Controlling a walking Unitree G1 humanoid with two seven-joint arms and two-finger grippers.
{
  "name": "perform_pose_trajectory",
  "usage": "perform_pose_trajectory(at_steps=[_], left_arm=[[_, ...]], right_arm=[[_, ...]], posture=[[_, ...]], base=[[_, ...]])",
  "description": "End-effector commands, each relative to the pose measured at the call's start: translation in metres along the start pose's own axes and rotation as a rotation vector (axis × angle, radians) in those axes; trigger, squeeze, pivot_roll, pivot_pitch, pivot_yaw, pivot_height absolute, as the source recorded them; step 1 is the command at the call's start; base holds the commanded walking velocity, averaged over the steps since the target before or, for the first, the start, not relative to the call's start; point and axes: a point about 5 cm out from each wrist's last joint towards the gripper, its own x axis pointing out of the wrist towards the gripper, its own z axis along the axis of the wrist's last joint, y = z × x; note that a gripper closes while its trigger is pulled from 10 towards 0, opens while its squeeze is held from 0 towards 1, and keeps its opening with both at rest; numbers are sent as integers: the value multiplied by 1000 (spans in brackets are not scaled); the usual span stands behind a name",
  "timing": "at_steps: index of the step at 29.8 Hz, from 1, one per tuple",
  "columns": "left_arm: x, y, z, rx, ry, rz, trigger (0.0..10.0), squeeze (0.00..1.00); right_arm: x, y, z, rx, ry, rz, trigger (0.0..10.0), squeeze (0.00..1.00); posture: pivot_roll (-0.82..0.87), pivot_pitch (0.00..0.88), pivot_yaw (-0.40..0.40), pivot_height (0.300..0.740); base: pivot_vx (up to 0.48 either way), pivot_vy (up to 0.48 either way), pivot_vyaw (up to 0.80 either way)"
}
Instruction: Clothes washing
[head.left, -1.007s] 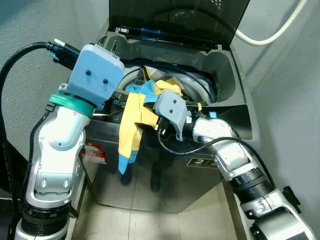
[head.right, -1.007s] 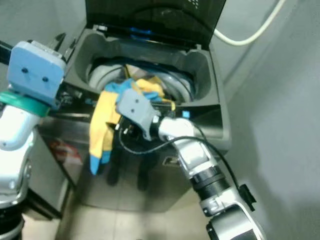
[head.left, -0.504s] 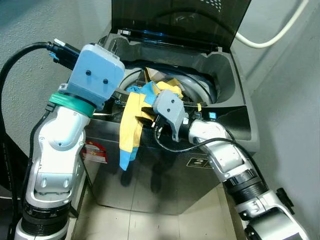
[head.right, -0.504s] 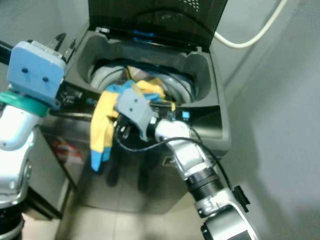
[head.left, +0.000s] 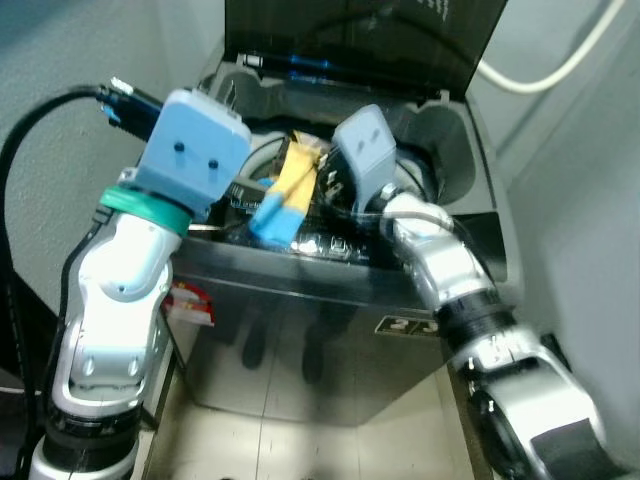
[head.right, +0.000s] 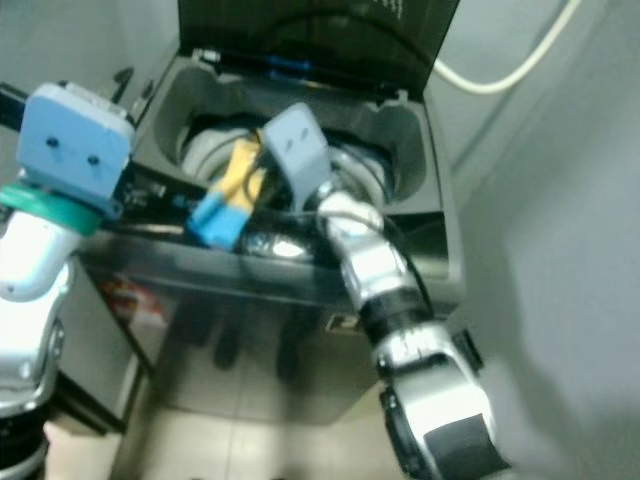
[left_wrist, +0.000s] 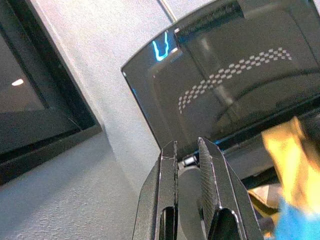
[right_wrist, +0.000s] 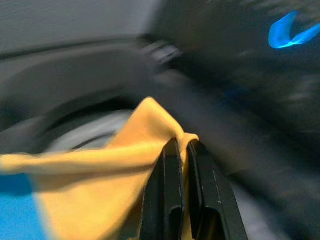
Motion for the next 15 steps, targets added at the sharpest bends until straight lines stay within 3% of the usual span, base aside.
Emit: perform_pose_trajectory(at_steps=[1,2,3,5,6,9,13,14,15], left_arm=[[-1,-3,3,2,-10,-5,10000,0],[0,-3,4,2,-13,-3,10000,0],[0,-3,4,2,-13,-3,10000,0],[0,-3,4,3,-15,0,10000,0],[0,-3,4,3,-15,0,10000,0],[-1,-3,5,6,-14,7,10000,0],[-1,-2,4,6,-14,8,10000,0],[-1,-2,4,6,-14,7,10000,0],[-1,-2,4,6,-14,7,10000,0]], right_arm=[[0,-10,2,-12,-22,-83,10000,0],[8,-27,22,-134,-73,-238,10000,0],[8,-27,22,-134,-73,-238,10000,0],[11,-34,31,-244,-94,-300,10000,0],[11,-34,31,-244,-94,-300,10000,0],[14,-31,27,-364,-48,-275,10000,0],[14,-28,20,-372,-11,-237,10000,0],[12,-23,8,-373,56,-176,10000,1000],[12,-23,8,-373,56,-176,10000,1000]], posture=[[199,201,-84,740],[204,195,-90,740],[204,195,-90,740],[206,194,-92,740],[206,194,-92,740],[209,191,-93,740],[208,189,-93,740],[202,189,-85,740],[202,189,-85,740]], base=[[0,0,0],[0,0,0],[0,0,0],[0,0,0],[0,0,0],[0,0,0],[0,0,0],[0,0,0],[0,0,0]])
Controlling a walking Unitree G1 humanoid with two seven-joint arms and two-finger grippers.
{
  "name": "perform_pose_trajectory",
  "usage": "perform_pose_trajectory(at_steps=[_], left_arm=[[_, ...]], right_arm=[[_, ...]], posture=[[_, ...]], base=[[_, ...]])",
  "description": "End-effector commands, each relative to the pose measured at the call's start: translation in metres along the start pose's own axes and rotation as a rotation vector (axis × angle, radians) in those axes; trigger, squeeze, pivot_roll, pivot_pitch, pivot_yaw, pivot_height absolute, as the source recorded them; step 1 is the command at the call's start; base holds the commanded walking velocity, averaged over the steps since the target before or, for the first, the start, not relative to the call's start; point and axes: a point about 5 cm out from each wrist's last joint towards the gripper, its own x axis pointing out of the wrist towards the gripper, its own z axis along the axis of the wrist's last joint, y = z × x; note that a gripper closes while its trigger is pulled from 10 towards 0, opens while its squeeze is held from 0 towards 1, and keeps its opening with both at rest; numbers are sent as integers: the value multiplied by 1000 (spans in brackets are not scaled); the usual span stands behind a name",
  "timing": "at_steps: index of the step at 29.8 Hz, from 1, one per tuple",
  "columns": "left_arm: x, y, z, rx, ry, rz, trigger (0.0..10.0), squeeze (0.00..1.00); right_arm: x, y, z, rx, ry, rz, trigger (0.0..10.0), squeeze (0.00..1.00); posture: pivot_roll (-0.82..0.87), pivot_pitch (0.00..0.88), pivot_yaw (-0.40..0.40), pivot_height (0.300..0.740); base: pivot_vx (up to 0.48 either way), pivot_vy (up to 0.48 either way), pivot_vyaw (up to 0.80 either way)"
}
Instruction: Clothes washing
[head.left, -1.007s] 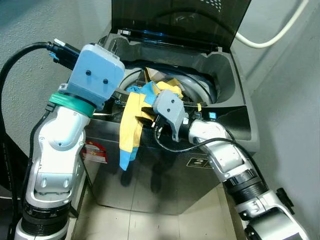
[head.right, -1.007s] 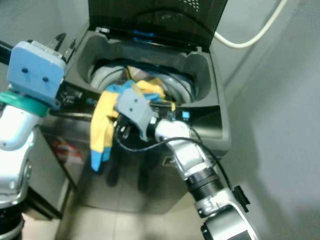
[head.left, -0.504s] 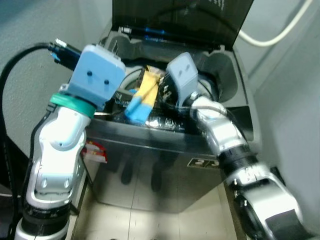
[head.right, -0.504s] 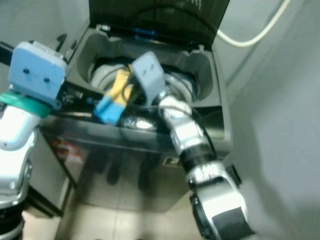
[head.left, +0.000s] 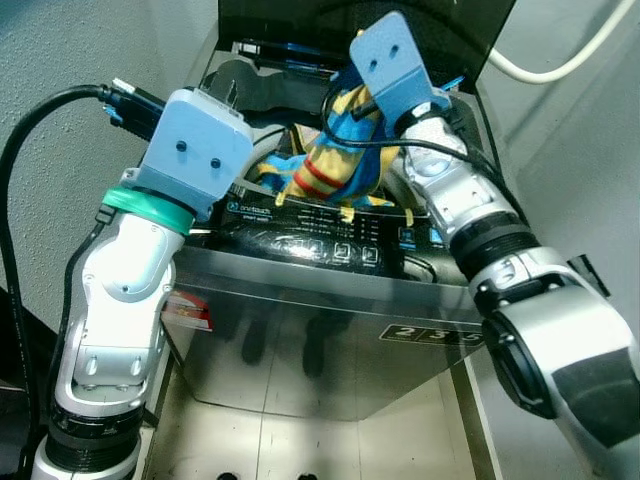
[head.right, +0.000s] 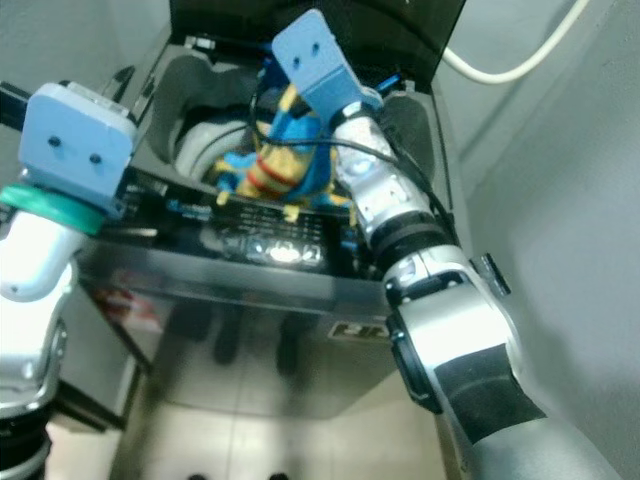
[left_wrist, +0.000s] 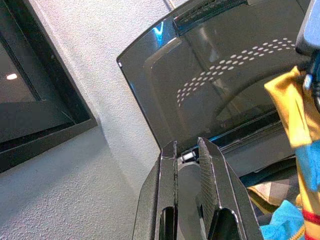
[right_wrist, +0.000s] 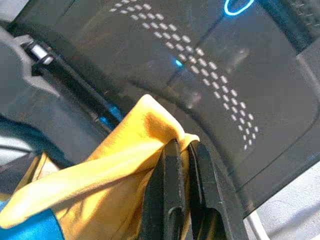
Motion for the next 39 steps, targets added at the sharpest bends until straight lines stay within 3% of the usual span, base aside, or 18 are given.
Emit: perform_pose_trajectory(at_steps=[1,6,7,9,10,12,16,19,20,21,22,23,24,26,33,34,36,39], left_arm=[[-2,-2,4,0,-14,-6,10000,0],[-3,-5,0,-94,24,-60,10000,0],[-4,-7,-1,-141,43,-84,10000,0],[-4,-7,-1,-141,43,-84,10000,0],[-6,-9,-4,-224,84,-118,10000,0],[-9,-11,-5,-276,101,-153,10000,0],[-14,-10,-5,-394,134,-242,10000,0],[-17,-11,-2,-479,146,-309,10000,0],[-17,-11,-2,-479,146,-309,10000,0],[-21,-13,0,-515,151,-364,10000,0],[-21,-13,0,-515,151,-364,10000,0],[-25,-14,3,-528,146,-405,10000,0],[-25,-14,3,-528,146,-405,10000,0],[-30,-14,2,-535,168,-424,10000,0],[-30,-10,-1,-528,178,-381,10000,0],[-24,-5,-7,-502,180,-292,10000,0],[-18,3,-17,-482,191,-157,10000,0],[-17,6,-20,-477,199,-118,10000,0]], right_arm=[[-2,5,-6,-11,36,39,10000,1000],[-10,20,-28,-78,120,187,10000,1000],[-11,20,-31,-110,126,206,10000,639],[-11,20,-31,-110,126,206,10000,639],[-14,22,-37,-145,142,268,10000,0],[-16,23,-41,-187,145,322,10000,0],[-17,11,-43,-120,129,416,10000,0],[-16,-4,-36,24,76,446,10000,0],[-16,-4,-36,24,76,446,10000,0],[-17,-17,-30,156,9,461,10000,0],[-17,-17,-30,156,9,461,10000,0],[-21,-29,-24,252,-70,485,10000,0],[-21,-29,-24,252,-70,485,10000,0],[-38,-46,-24,387,-161,524,10000,0],[-58,-45,-36,476,-175,542,10000,0],[-65,-37,-42,623,-190,373,10000,0],[-76,-21,-54,802,-174,53,10000,0],[-81,-15,-56,861,-164,-34,10000,0]], posture=[[202,189,-85,740],[196,187,-74,740],[197,186,-72,740],[197,186,-72,740],[196,185,-68,740],[196,185,-68,740],[200,181,-67,740],[203,178,-67,740],[203,178,-67,740],[205,173,-67,740],[205,173,-67,740],[203,168,-63,740],[203,168,-63,740],[193,161,-56,740],[188,152,-54,740],[179,141,-53,740],[175,137,-52,740],[159,125,-50,740]], base=[[0,0,0],[0,0,0],[0,0,0],[0,0,0],[0,0,0],[0,0,0],[0,0,0],[0,0,0],[0,0,0],[0,0,0],[0,0,0],[0,0,0],[0,0,0],[0,0,0],[0,0,0],[0,0,0],[0,0,0],[0,0,0]])
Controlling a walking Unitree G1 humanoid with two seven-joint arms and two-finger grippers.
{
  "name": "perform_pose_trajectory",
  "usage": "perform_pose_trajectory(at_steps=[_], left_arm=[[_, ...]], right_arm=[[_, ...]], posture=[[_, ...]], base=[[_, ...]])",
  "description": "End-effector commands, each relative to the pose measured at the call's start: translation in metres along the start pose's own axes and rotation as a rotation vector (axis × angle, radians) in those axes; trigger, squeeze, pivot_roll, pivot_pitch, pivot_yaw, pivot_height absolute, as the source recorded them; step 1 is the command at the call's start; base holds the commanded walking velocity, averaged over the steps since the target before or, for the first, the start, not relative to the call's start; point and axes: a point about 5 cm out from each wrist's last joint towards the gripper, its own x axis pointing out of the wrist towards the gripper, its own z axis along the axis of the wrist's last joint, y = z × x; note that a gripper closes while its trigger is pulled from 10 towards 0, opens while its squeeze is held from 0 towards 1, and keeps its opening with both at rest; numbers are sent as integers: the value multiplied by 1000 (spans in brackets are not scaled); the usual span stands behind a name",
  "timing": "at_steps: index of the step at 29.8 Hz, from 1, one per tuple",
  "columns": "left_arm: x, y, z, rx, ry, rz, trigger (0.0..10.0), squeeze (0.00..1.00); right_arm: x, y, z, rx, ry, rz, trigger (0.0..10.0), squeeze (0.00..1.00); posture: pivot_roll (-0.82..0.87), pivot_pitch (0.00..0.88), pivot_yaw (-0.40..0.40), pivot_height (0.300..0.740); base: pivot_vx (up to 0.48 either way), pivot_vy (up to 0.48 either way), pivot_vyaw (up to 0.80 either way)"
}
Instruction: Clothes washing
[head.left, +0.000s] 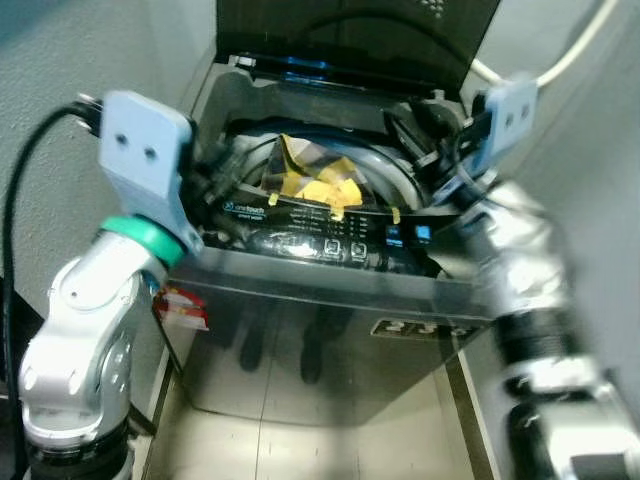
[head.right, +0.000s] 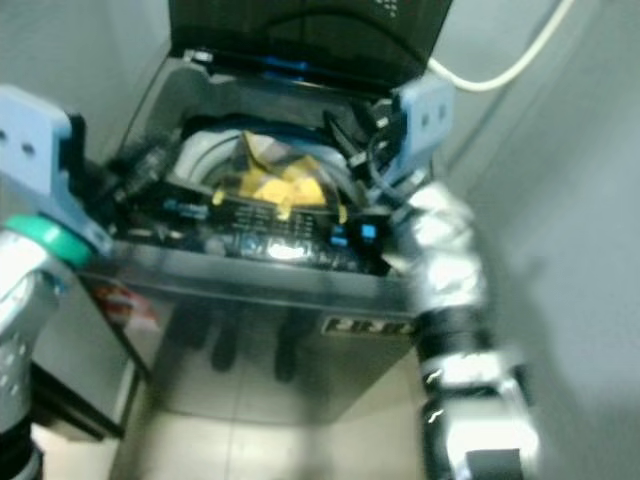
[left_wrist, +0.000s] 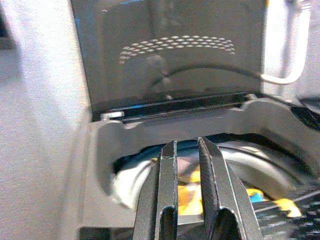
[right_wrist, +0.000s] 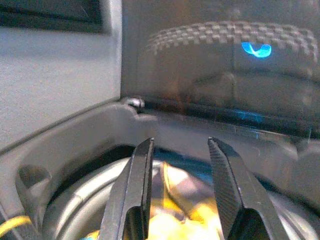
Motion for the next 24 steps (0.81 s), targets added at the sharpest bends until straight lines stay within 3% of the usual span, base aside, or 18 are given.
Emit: perform_pose_trajectory(at_steps=[1,7,15,24], left_arm=[[0,5,-4,-9,1,48,10000,0],[2,12,-14,-26,19,107,10000,0],[4,11,-26,-34,20,168,10000,0],[5,9,-27,-31,16,169,10000,0]], right_arm=[[-4,-6,10,38,-100,-116,10000,0],[-15,7,4,131,-102,-114,10000,0],[-17,16,4,145,-91,-117,10000,0],[-19,14,-1,143,-64,-150,10000,0]], posture=[[157,123,-50,740],[141,101,-56,740],[134,82,-63,740],[131,78,-65,740]], base=[[0,0,0],[0,0,0],[0,0,0],[0,0,0]])
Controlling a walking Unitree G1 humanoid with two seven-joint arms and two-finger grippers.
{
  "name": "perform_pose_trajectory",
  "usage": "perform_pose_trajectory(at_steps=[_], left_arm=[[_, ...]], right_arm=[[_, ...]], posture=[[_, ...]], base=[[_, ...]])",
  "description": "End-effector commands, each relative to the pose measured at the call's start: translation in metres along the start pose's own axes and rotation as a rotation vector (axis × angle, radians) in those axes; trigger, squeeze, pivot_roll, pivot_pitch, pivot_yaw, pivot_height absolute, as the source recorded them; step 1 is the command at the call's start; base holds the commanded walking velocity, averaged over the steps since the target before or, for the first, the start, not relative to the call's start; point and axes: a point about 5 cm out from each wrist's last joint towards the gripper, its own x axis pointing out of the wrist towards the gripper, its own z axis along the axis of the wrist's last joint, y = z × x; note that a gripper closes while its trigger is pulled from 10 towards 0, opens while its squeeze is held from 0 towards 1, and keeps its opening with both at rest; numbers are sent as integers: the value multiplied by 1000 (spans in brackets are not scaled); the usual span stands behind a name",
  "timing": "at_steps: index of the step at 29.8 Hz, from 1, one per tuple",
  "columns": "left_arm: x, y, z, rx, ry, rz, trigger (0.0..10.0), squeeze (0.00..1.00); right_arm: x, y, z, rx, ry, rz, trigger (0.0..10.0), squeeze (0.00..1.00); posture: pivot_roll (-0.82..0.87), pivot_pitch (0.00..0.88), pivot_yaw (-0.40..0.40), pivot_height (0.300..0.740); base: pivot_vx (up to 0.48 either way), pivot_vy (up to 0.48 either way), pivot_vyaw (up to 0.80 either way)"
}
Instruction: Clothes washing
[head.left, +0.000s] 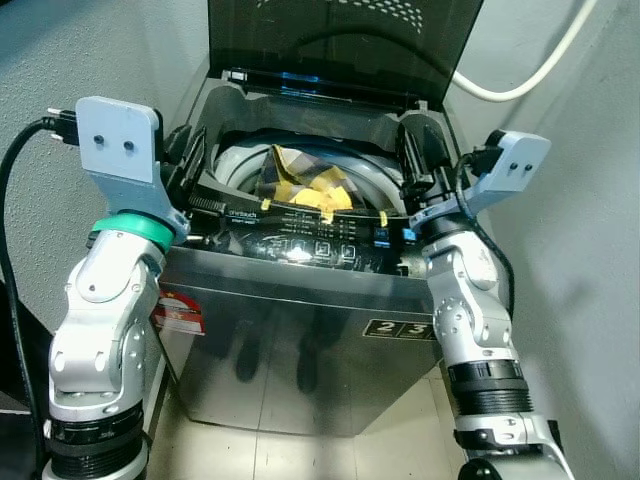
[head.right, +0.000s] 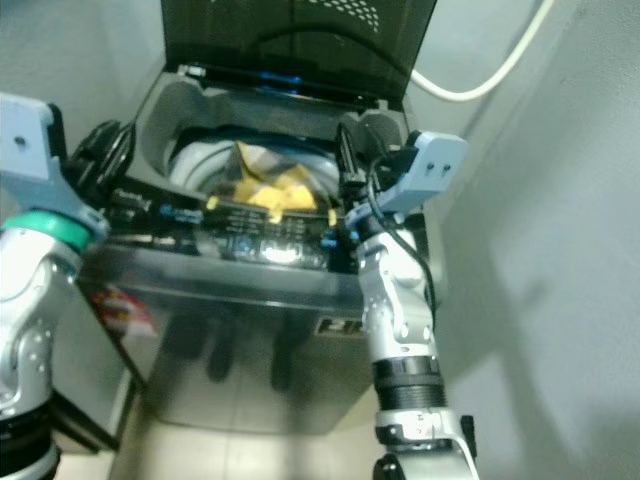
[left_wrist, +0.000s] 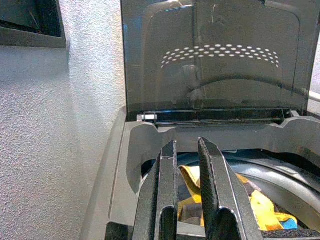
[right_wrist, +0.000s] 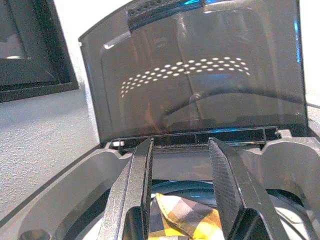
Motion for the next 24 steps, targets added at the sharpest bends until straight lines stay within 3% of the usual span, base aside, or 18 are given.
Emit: perform_pose_trajectory(at_steps=[1,13,18,24], left_arm=[[-1,-2,-5,1,14,-5,10000,0],[-1,-6,-10,6,16,-14,10000,0],[-1,-7,-13,2,19,-12,10000,0],[0,-7,-13,1,19,-8,10000,0]], right_arm=[[-5,-10,-7,8,32,-55,10000,0],[-8,-32,-10,-19,80,-180,10000,0],[-10,-28,-11,-33,83,-163,10000,0],[-10,-24,-13,-44,88,-145,10000,0]], posture=[[131,78,-65,740],[128,82,-58,740],[126,82,-58,740],[125,83,-58,740]], base=[[0,0,0],[0,0,0],[0,0,0],[-354,0,0]])
